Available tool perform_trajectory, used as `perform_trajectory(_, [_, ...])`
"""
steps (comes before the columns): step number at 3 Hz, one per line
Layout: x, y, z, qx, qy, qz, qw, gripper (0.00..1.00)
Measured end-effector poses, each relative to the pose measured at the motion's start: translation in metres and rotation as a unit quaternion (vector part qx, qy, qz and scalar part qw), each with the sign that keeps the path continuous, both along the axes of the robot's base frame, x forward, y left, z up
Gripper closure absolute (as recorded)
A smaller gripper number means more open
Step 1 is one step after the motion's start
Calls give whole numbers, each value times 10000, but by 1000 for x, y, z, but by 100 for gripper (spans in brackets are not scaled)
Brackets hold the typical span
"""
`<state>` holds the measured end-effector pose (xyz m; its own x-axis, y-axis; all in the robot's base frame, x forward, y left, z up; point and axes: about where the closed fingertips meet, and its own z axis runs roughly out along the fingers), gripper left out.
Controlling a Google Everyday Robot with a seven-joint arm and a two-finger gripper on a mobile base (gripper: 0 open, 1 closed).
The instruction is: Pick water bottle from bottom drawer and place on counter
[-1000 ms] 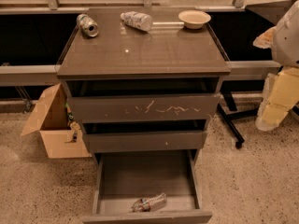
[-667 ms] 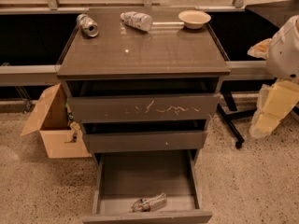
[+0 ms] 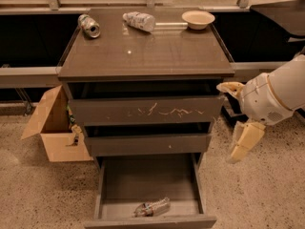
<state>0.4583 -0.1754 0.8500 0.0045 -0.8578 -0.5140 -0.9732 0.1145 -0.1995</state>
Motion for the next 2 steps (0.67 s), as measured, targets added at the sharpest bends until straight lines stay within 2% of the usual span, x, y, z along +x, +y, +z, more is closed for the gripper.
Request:
perform_trajectory(1, [0,0,0,1,2,1,10000,0])
perform_trajectory(2, [3,15,-27,195,123,236,9995,0])
